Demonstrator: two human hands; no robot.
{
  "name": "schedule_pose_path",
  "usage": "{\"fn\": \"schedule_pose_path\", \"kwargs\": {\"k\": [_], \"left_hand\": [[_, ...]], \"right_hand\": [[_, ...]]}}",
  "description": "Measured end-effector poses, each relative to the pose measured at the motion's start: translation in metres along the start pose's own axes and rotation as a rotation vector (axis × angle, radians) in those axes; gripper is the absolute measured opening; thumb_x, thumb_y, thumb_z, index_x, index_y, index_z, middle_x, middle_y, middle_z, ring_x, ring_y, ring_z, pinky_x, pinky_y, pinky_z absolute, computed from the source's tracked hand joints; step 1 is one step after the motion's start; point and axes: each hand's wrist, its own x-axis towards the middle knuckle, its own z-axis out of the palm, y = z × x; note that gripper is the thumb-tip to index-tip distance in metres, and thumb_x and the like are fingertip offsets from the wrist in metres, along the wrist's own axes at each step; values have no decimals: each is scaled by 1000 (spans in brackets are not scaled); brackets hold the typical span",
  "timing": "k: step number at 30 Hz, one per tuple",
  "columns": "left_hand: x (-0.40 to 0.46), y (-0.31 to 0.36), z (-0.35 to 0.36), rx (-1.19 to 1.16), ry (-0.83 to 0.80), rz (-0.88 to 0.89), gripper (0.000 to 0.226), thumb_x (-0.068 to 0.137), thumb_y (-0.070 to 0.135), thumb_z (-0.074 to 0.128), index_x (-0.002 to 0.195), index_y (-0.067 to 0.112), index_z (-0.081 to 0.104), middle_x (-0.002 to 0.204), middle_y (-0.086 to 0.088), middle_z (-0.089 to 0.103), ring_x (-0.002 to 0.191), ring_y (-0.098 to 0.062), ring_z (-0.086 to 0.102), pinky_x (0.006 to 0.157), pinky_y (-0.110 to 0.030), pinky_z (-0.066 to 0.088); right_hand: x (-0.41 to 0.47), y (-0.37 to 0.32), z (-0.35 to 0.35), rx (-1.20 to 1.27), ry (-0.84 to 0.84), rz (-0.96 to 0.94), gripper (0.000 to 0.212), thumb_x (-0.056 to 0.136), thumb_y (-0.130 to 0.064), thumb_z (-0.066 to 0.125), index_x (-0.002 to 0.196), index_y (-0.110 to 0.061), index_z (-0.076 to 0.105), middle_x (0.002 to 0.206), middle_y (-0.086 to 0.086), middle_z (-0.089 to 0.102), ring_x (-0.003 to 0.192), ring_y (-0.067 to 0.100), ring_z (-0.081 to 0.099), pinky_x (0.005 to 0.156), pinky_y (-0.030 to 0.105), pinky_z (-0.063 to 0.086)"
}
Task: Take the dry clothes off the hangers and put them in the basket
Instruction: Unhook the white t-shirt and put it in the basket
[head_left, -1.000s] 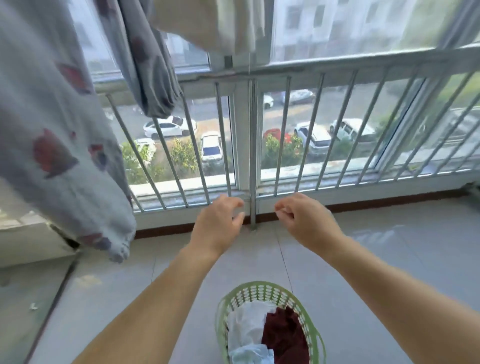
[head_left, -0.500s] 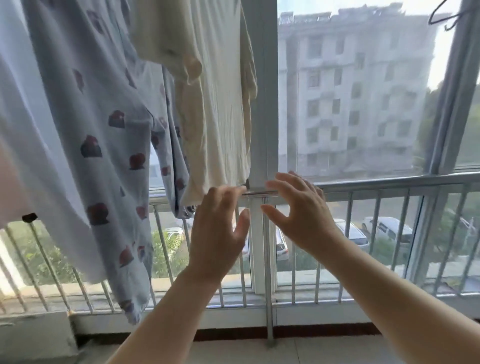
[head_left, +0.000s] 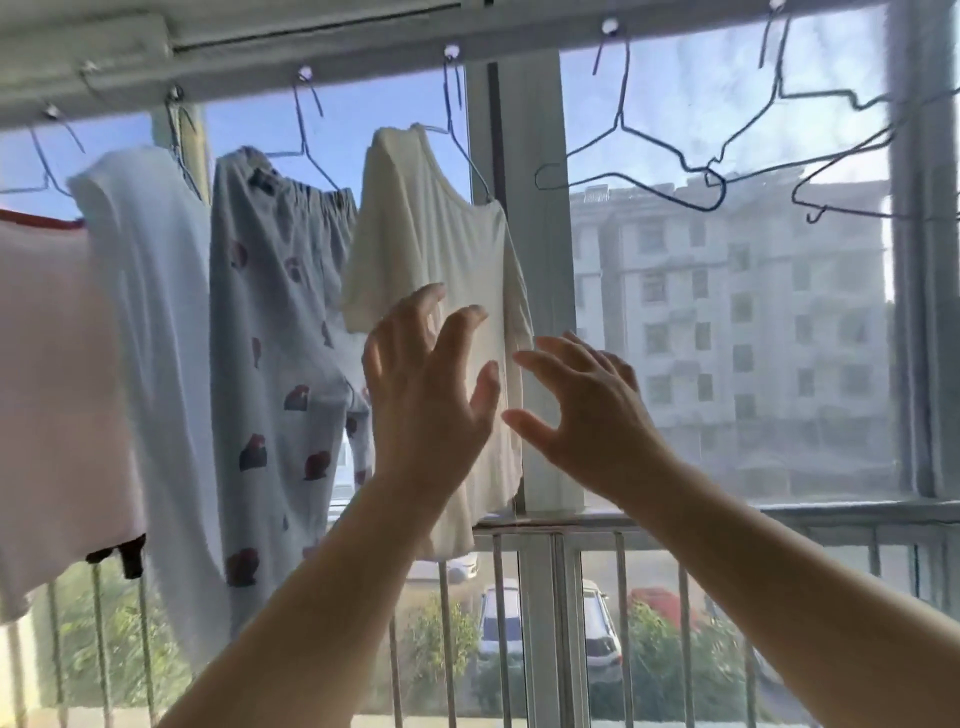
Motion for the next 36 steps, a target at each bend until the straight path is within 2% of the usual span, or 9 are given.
{"fn": "schedule_pose_path", "kwargs": {"k": [5,10,18,21,24,27,31,33,36], "left_hand": [[61,-10,-5,40,117,-34,42,75,20,69,115,14,58,133,-20,44,125,-37,41,101,-58,34],[119,-22,-15,-100,97,-160,58,81,23,63,135,20,39,143,-11,27,134,-29,27,109,-52,24],[186,-31,-23,-893,-28,-497,57,96,51,27,147,26,21,149,0,35,133,-19,38,107,-34,25],[193,-37,-23,-1199,-39,-568,58,94,60,18,141,30,32,115,-2,66,94,-16,66,88,-31,45],[200,-46,-20,-1320,-48,-513,61,95,57,14,140,22,36,72,-2,71,63,-9,69,65,-19,44],[207,-52,-13,-1278,-69,-437,55,100,45,15,137,12,39,68,-6,68,64,-13,67,70,-26,37],[215,-55,5,-1044,-103,-380,35,101,25,22,107,9,53,91,-15,64,84,-26,62,75,-32,41],[220,-59,18,-901,-122,-310,32,99,17,27,115,11,55,117,-13,59,106,-26,57,91,-32,43],[224,-59,33,-717,-164,-126,46,95,0,32,132,21,47,141,-1,44,122,-18,47,94,-26,40]], "right_hand": [[44,-8,-18,-58,34,-27,56,88,-50,52,139,-31,37,150,-7,33,141,14,23,114,38,15],[92,-25,-36,-75,134,-53,54,90,-45,52,139,-28,38,145,-6,41,134,14,35,112,39,23],[180,-67,-85,84,304,57,41,100,-34,34,134,-17,47,136,5,52,125,21,46,96,26,34],[199,-88,-105,159,305,89,49,99,-41,34,125,-5,55,119,11,62,110,23,55,79,23,35],[208,-102,-119,174,196,162,53,90,-46,54,118,-2,60,96,9,65,90,23,62,80,31,48],[215,-106,-123,-34,59,209,50,83,-34,68,121,-3,58,115,14,65,92,21,62,91,39,52],[221,-98,-118,-313,17,271,43,85,-16,67,123,-1,55,112,14,64,91,24,66,77,33,57],[221,-89,-117,-416,65,252,34,87,-11,62,120,-2,58,111,14,64,91,25,64,68,29,53],[221,-74,-117,-575,168,202,24,93,-13,51,111,-6,65,109,10,65,100,28,61,82,29,50]]}}
